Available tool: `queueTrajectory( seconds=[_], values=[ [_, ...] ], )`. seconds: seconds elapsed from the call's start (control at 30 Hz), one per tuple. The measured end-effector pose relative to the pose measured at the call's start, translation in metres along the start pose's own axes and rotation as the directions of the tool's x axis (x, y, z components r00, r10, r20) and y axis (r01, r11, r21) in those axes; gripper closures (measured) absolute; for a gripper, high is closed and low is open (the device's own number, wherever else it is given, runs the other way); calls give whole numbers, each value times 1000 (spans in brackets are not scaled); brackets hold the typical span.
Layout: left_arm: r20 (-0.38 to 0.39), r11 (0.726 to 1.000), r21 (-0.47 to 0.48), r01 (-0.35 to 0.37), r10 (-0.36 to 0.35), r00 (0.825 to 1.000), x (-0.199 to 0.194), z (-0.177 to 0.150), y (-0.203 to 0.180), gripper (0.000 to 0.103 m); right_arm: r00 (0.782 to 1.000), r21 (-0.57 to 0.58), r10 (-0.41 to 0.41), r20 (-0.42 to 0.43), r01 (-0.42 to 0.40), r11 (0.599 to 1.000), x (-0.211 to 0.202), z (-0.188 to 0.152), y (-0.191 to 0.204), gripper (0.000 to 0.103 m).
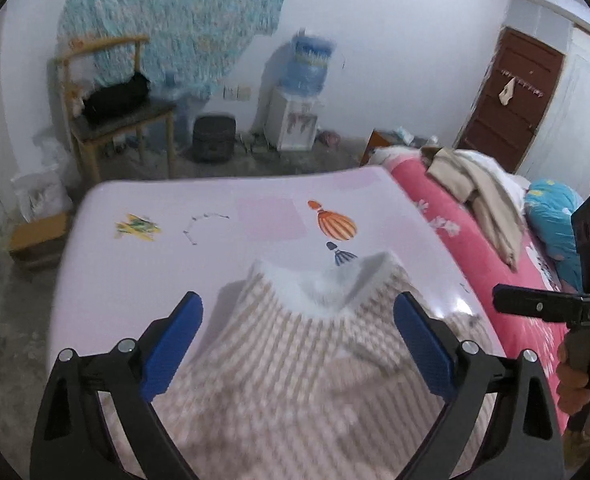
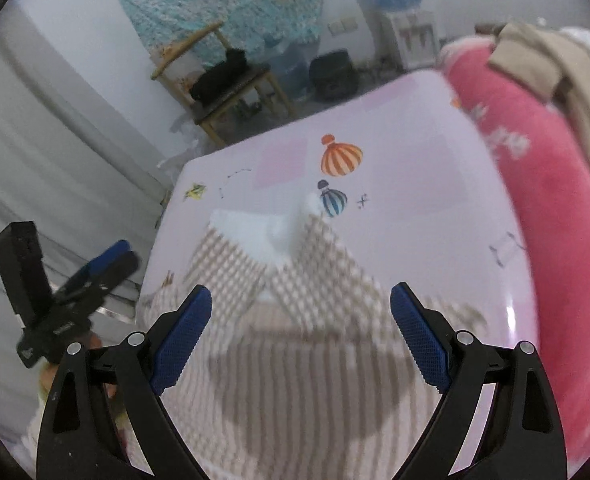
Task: Fold large clothes
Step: 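Grasp the coat collar edge with both tools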
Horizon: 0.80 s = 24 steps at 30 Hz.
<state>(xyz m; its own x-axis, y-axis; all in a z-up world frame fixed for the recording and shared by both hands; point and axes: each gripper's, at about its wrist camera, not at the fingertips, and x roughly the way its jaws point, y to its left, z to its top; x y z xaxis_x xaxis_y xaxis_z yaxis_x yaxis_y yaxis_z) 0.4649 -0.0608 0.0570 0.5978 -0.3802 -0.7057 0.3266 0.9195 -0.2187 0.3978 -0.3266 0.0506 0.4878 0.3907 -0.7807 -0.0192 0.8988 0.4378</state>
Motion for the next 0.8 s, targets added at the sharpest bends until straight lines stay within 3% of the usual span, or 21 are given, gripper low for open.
queueTrajectory(
  seconds=[0.13,0.23,0.33,0.4,0.5,0.67,0.8],
  values=[
    [-85,999,-11,-42,40,996,60,15,4,19,998,31,-22,-63,24,999,51,32,-6,24],
    [-137,997,-10,-79,77,988,92,19,8,34,995,44,-44,-94,49,998,80,46,-11,33],
    [-159,997,0,-78,77,984,107,18,13,55,990,65,-48,-135,57,996,103,49,-16,52],
    [-170,998,6,-68,68,983,109,17,12,80,989,70,-27,-144,37,997,107,48,-17,83],
    [-138,998,18,-54,56,989,93,15,10,91,993,28,-16,-115,19,999,92,42,-6,91],
    [-70,997,75,20,-15,997,36,7,-2,94,998,-86,-7,-63,2,996,49,23,17,93],
    [-32,988,138,73,-69,997,-21,-17,-13,94,999,-136,10,-41,-15,991,14,-7,26,93]
  ],
)
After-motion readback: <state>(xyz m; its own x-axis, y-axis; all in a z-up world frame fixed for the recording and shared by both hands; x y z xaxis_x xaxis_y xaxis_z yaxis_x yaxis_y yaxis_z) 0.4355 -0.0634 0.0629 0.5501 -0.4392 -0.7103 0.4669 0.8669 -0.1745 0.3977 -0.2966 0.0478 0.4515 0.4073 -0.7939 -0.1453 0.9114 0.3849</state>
